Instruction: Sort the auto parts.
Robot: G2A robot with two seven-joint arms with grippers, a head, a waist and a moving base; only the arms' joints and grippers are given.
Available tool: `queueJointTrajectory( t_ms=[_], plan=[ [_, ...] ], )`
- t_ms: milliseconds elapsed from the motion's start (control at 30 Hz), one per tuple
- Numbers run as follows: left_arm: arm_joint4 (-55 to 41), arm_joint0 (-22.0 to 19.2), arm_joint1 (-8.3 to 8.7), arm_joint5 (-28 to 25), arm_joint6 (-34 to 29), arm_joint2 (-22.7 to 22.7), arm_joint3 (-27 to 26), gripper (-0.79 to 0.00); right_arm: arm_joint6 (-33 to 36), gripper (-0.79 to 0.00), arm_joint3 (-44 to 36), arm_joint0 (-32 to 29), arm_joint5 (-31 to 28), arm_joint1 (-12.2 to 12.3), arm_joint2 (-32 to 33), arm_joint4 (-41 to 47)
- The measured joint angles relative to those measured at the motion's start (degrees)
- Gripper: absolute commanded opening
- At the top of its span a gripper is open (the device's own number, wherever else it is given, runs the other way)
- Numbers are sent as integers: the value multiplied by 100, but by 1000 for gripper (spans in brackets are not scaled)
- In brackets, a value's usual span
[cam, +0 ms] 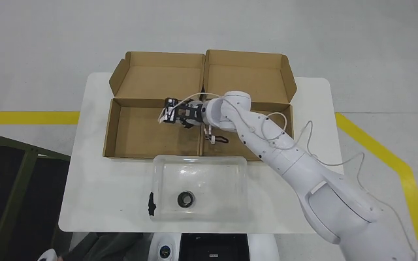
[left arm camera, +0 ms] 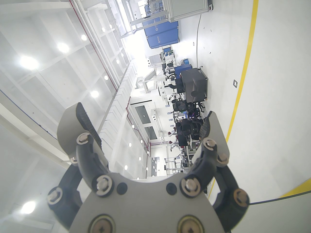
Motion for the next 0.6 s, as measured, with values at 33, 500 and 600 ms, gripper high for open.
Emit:
queueJointTrajectory(
  t_ms=[33,500,600],
  plan=[
    [0,0,0,0,0,0,0,0,-11,-483,-63,-22,-25,15,44,16],
    [0,0,0,0,0,0,0,0,423,-499,-2124,-981,-566,478,1028,232],
    [0,0,0,0,0,0,0,0,619,-493,-2690,-1314,-716,593,1238,247]
  ],
)
